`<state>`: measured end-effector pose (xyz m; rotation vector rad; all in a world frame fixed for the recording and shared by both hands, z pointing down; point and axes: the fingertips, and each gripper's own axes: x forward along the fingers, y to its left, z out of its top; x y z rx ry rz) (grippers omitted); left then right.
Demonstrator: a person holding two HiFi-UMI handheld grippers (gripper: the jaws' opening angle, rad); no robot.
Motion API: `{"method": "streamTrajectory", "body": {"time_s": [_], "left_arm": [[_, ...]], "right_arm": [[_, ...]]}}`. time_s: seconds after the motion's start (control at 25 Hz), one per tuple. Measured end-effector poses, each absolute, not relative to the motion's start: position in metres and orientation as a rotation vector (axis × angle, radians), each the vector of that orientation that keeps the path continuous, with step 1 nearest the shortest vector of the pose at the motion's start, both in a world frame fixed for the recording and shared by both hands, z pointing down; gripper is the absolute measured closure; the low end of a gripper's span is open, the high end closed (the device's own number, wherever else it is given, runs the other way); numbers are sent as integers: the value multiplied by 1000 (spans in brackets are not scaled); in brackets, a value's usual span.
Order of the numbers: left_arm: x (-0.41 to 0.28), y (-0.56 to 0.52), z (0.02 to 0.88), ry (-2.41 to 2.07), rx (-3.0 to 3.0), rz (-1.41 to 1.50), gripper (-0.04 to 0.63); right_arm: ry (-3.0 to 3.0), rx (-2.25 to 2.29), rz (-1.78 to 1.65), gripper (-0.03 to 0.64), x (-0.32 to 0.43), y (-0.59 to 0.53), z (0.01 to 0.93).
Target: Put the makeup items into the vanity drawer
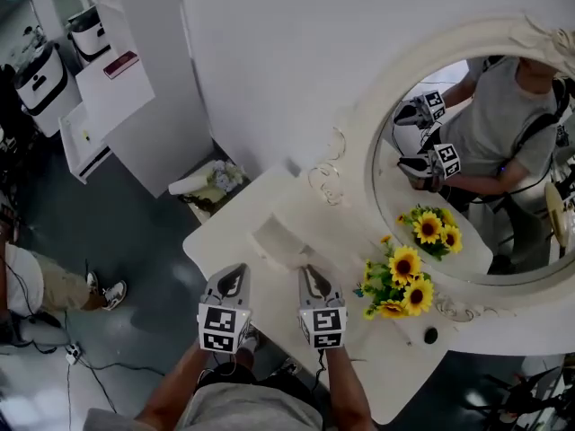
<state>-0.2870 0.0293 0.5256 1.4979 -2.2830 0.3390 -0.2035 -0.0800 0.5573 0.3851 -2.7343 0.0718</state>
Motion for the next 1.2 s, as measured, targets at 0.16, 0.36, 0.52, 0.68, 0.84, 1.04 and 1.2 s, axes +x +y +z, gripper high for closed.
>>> {"method": "streamTrajectory", "body": {"time_s": [0.16, 0.36, 0.52, 0.68, 0.84, 1.04, 1.2], "left_arm": [[-312, 20, 546, -2234, 1497, 342, 595], [-327, 10, 581, -2164, 1500, 360, 595], [-331, 6, 593, -2122, 1511, 366, 595], [-335, 3, 604, -2104, 1510, 365, 595], [-334, 4, 610, -2091, 1507, 360, 595], [-334, 10, 611, -2094, 1501, 357, 595], [-330, 13, 609, -2097, 1504, 355, 595]], "right_arm": [[-2689, 380, 96, 560, -231, -86, 584], [-2632, 390, 135, 558, -249, -98, 620], [-2585, 391, 157, 557, -254, -101, 639], [-2570, 389, 163, 552, -258, -104, 650], [-2583, 378, 204, 538, -261, -103, 654], [-2576, 365, 241, 445, -261, -101, 658], [-2579, 374, 233, 446, -256, -99, 653]]}}
